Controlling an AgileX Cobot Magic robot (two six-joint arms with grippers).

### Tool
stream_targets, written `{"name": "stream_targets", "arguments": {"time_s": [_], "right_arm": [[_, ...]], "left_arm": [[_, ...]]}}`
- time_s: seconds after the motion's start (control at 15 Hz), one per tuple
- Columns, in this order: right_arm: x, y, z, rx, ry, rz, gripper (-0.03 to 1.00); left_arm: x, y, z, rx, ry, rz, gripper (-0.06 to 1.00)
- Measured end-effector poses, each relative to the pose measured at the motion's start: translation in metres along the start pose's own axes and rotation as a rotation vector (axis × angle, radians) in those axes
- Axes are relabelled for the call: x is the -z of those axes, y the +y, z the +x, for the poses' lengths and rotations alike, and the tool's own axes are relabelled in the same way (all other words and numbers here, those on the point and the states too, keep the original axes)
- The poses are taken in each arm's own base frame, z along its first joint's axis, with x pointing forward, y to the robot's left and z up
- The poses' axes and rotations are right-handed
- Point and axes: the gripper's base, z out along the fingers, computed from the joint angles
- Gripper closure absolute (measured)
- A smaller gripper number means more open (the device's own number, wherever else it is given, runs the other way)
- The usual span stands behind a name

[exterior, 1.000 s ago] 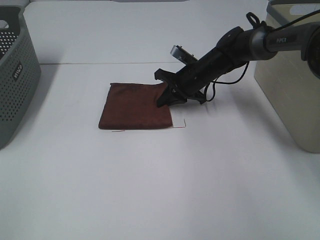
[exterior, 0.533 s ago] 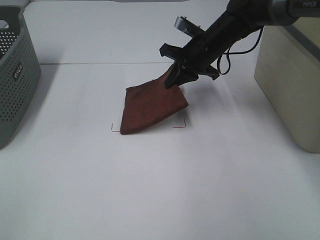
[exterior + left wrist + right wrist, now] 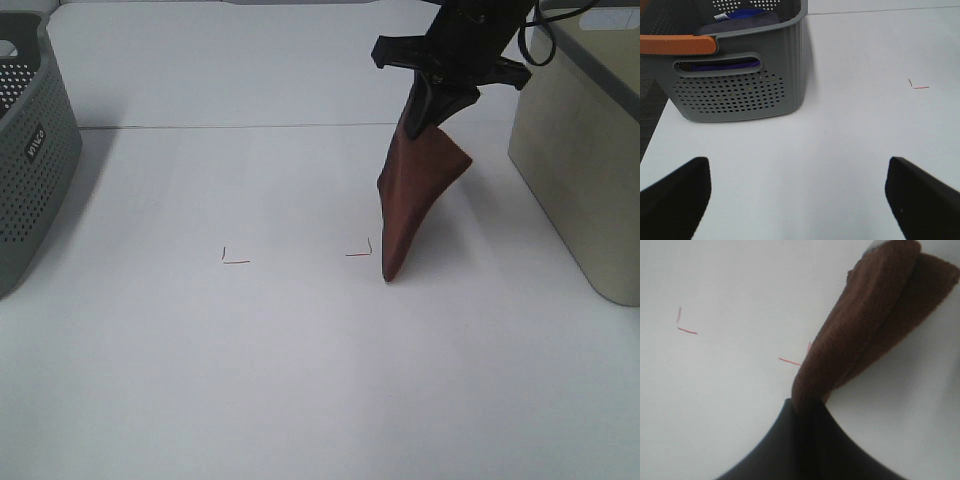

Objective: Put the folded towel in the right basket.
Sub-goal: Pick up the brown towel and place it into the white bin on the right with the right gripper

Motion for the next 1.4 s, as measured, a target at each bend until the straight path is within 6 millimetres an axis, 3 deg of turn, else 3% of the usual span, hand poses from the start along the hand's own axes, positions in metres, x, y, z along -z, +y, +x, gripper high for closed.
{"name": "stream_targets", "arguments": {"time_s": [0.53, 0.8, 1.0, 1.2, 1.4], "right_arm": [[0.05, -0.007, 0.007, 0.056, -0.059, 0.226, 0.94], [0.101, -0.002, -0.004, 0.102, -0.212, 0.343, 0.94], [0.122, -0.002, -0.009, 0.129, -0.276, 0.367, 0.94], [0.136, -0.035, -0.008, 0.058, -0.292, 0.368, 0.94], [0.165, -0.088, 0.002, -0.05, -0.333, 0.362, 0.94]], "left_arm": [[0.0, 0.0, 0.0, 0.0, 0.0, 0.0, 0.06], [0.0, 0.0, 0.0, 0.0, 0.0, 0.0, 0.06], [0.0, 0.0, 0.0, 0.0, 0.0, 0.0, 0.06], [0.0, 0.0, 0.0, 0.0, 0.0, 0.0, 0.06], [0.0, 0.0, 0.0, 0.0, 0.0, 0.0, 0.06]]}}
